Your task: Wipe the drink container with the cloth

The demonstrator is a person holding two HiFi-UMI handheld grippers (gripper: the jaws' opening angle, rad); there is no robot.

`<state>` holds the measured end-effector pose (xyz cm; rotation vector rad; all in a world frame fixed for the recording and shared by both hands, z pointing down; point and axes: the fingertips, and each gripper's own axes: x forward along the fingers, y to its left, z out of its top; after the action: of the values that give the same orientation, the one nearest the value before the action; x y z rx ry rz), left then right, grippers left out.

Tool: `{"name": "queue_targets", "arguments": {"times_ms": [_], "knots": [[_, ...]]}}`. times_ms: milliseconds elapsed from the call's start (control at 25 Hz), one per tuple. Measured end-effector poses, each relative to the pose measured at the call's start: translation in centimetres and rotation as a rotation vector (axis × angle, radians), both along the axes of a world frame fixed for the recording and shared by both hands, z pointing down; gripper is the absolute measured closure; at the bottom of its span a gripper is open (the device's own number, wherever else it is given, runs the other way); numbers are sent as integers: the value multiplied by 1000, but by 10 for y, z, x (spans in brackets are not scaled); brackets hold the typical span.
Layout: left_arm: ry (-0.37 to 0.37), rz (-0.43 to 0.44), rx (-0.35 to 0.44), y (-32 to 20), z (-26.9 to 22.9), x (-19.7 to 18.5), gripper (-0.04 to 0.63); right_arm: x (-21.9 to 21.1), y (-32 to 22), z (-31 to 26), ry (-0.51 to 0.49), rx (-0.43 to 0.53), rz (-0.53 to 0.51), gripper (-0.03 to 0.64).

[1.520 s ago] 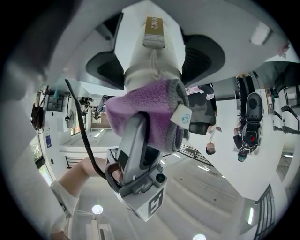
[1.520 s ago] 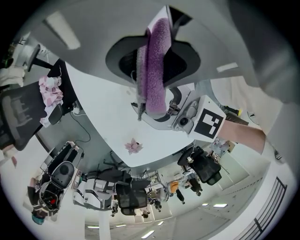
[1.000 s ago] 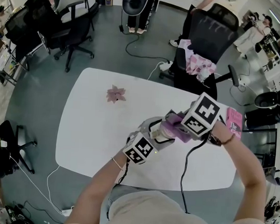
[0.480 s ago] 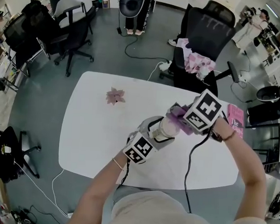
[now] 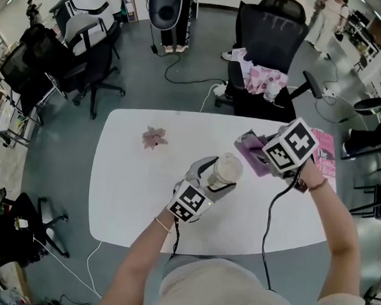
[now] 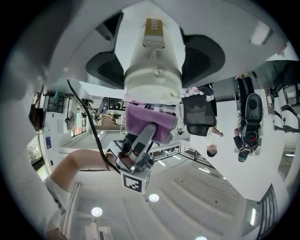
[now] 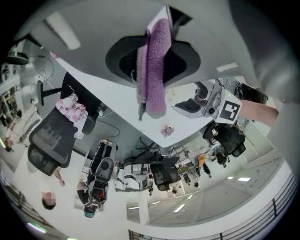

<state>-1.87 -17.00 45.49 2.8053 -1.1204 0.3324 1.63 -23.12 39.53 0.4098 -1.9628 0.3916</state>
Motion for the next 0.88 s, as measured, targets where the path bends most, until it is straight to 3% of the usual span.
{"name": "queue_targets", "arguments": {"times_ms": [240,440,560,880], "knots": [[8,-3,10,0,0,-2,209,32,11,-11,-167,15,171,548],[-8,-4,0,4,-3,-3,210,59,48,-20,-402,-14,374,548],[-16,-9,-5,3,-5,-2,210,71,66,-16,-486,-25,458,548],[-35,-31,-28,3,-6,-3,210,79,97,-1,-727,-28,691,548]]}}
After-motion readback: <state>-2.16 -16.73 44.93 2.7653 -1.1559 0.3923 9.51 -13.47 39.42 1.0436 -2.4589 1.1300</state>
